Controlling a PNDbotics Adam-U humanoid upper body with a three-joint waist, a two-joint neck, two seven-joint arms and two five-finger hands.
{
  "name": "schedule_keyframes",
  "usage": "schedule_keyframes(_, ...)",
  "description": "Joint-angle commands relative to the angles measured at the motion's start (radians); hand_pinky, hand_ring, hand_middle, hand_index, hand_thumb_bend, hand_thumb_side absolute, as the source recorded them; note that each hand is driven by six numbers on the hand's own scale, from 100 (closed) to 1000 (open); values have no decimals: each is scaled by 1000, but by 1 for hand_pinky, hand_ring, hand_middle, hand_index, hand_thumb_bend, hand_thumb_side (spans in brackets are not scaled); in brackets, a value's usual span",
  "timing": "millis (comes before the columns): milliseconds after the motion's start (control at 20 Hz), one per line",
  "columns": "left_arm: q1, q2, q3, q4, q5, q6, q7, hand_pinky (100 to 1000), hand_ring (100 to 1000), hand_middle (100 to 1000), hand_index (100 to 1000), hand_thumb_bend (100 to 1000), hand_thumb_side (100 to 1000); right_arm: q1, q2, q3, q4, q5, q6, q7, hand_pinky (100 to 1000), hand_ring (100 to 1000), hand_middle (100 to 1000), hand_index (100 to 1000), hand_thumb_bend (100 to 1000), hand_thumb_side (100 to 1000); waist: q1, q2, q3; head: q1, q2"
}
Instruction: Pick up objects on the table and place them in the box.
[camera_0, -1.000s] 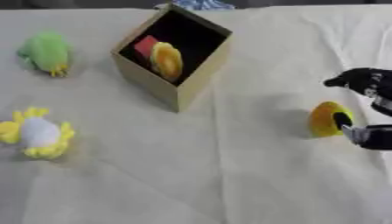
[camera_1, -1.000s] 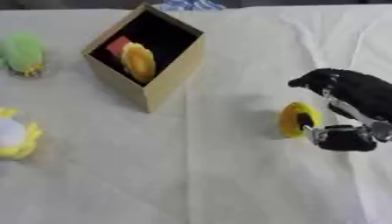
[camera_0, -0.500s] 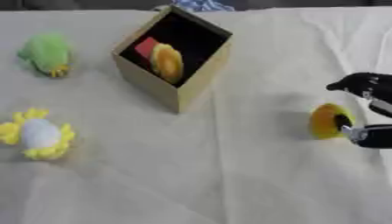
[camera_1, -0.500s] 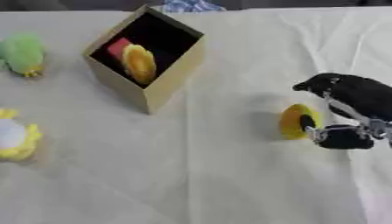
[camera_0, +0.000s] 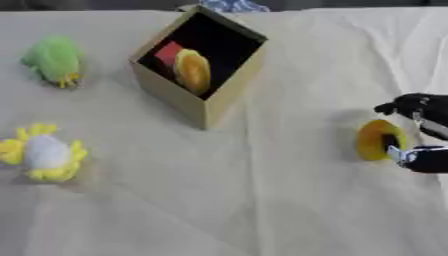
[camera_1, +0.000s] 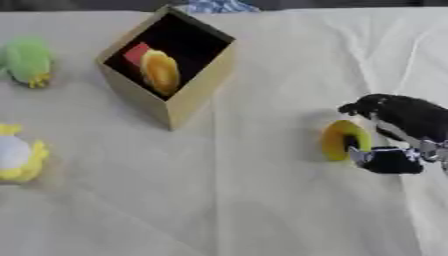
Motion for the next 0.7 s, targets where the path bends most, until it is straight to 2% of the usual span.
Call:
schedule_keyframes(50, -14, 17, 1, -20, 6, -1, -2, 714, 641, 607, 758, 384, 503, -10, -16, 0, 9, -2, -9, 16, 899, 941, 731, 886, 100, 545, 1, -17, 4, -4, -9)
schedule_keyframes(150, -13, 17, 1, -20, 6, -2, -2, 714, 639, 606, 756, 384, 501, -14, -16, 0, 9, 0, -13, 22, 889, 912, 626, 804, 100, 511, 0, -18, 8, -5, -7)
schedule_keyframes(350, -14, 16, 2, -20, 5, -4, -1, 713, 639, 605, 755, 387, 496, -19, -17, -5, -4, 0, -14, 18, 873, 870, 551, 717, 100, 438, 0, -22, 9, -4, -5)
schedule_keyframes(400, -14, 16, 1, -20, 5, -4, -1, 713, 639, 605, 755, 389, 495, -20, -17, -6, -8, -1, -13, 16, 864, 845, 520, 677, 100, 385, 0, -23, 9, -4, -4)
schedule_keyframes(600, -14, 15, 1, -20, 2, -6, -2, 713, 639, 604, 754, 391, 493, -27, -16, -11, -25, -7, -1, -2, 845, 796, 465, 603, 100, 227, -1, -28, 9, -4, -4)
schedule_keyframes(700, -13, 15, 1, -20, 1, -6, -3, 713, 639, 604, 754, 392, 492, -28, -17, -16, -41, -18, 5, -16, 842, 788, 462, 602, 100, 220, -2, -31, 9, -3, -4)
